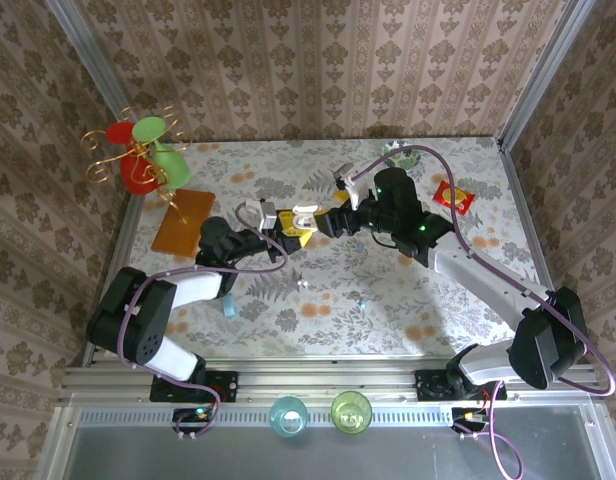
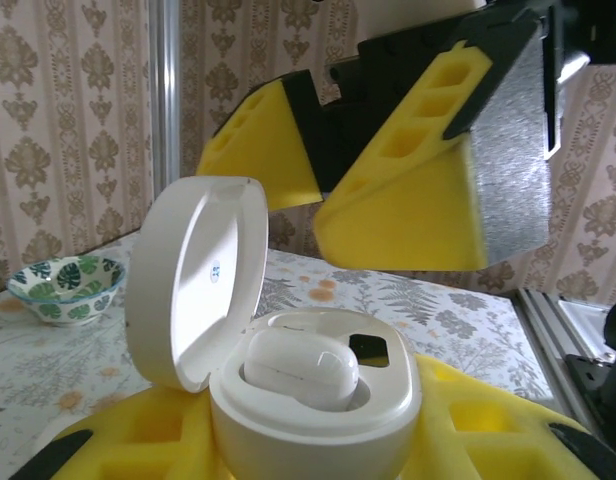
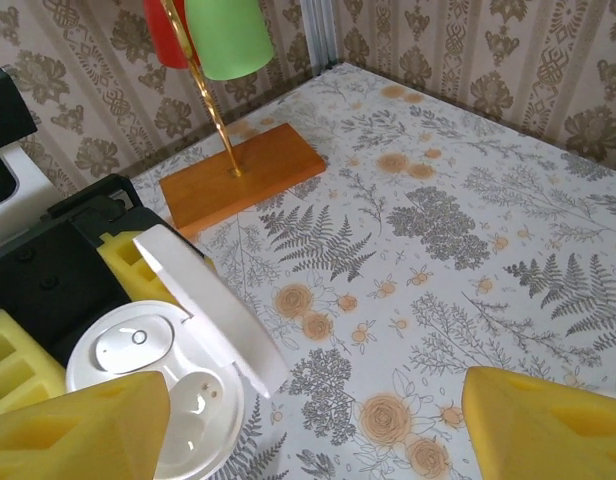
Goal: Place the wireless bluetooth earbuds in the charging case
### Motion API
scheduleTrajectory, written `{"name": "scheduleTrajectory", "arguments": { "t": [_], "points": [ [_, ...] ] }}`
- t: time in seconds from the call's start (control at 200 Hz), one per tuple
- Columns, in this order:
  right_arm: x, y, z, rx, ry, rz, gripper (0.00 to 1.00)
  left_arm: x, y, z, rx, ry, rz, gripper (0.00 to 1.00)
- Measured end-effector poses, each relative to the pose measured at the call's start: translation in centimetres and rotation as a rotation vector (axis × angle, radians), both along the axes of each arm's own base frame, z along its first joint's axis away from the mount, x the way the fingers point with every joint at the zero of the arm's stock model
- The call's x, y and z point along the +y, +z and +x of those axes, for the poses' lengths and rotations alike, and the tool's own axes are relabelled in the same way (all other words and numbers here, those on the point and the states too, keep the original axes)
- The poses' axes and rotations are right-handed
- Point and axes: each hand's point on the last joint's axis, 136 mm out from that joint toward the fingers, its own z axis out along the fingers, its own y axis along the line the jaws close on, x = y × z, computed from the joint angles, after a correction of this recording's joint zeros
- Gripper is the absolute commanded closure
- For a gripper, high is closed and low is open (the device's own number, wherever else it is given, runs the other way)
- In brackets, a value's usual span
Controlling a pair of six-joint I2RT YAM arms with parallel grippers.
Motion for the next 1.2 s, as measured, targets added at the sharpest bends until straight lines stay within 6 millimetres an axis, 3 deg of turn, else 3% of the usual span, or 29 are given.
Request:
{"name": "scheduleTrajectory", "arguments": {
  "t": [0.285,0.385,0.535,0.79,1.2],
  "points": [
    [-0.8,0.8,-0.2,0.152,-0.187,0.073,0.33,0.6,0.1,2.3,-0.027,0.143,-0.009,0.73],
    [-0.8,1.4,-0.6,0.23,-0.263,0.103,0.49,0.8,-0.2,3.0,-0.041,0.186,-0.004,0.73],
    [0.9,2.0,-1.2,0.322,-0.314,0.118,0.64,1.0,-1.0,3.9,-0.047,0.227,0.013,0.73],
    [3.7,0.2,-0.6,0.439,-0.369,0.04,0.6,1.0,-1.7,4.2,-0.08,0.261,0.036,0.73],
    [5.3,-1.7,1.1,0.487,-0.398,-0.062,0.73,0.9,-2.0,4.0,-0.141,0.262,0.061,0.72]
  ]
}}
